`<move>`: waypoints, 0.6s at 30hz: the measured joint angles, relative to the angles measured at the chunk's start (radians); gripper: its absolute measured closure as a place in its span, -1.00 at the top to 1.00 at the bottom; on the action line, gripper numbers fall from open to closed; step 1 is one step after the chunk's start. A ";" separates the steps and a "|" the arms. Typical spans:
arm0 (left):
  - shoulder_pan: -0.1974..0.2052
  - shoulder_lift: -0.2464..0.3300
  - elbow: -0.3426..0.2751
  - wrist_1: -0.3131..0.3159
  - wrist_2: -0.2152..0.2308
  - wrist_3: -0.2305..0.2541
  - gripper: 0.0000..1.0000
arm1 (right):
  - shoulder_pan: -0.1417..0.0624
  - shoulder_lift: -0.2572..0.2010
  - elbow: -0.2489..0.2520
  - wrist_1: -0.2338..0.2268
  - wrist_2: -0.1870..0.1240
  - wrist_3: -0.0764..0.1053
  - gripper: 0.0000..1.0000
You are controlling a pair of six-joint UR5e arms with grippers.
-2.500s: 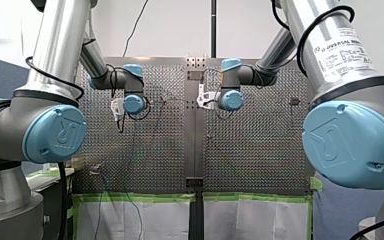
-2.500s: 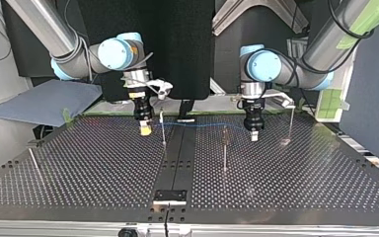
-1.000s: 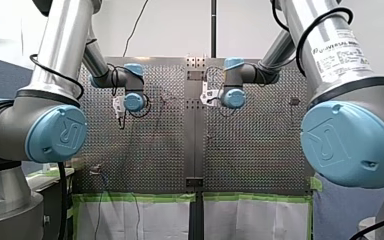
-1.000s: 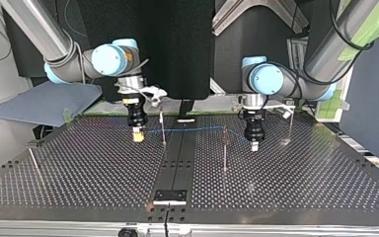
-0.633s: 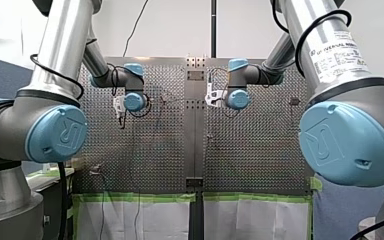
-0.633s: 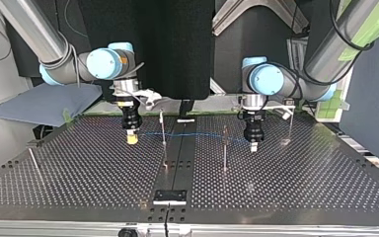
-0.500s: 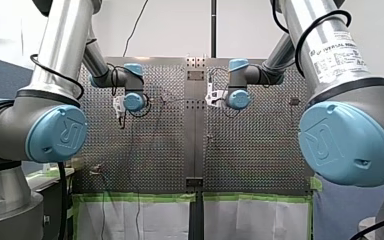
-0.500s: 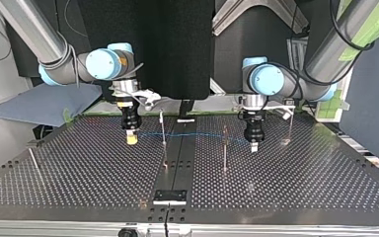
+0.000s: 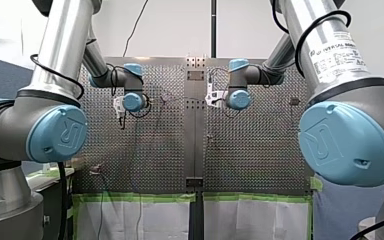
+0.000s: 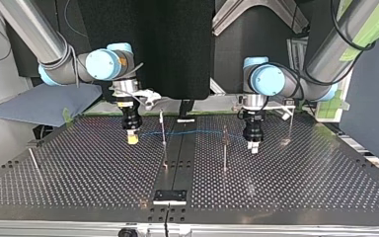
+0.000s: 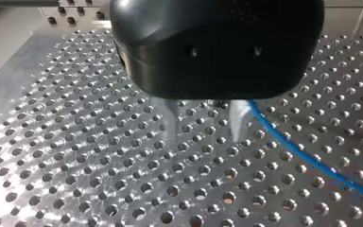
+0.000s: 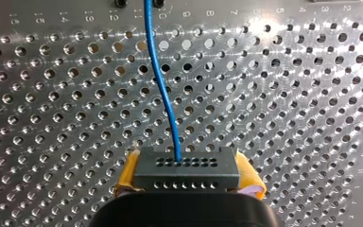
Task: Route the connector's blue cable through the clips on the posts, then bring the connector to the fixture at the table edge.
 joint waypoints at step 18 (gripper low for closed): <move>-0.013 0.005 -0.002 -0.049 0.037 -0.014 1.00 | 0.001 0.001 0.000 0.006 -0.012 -0.001 -1.00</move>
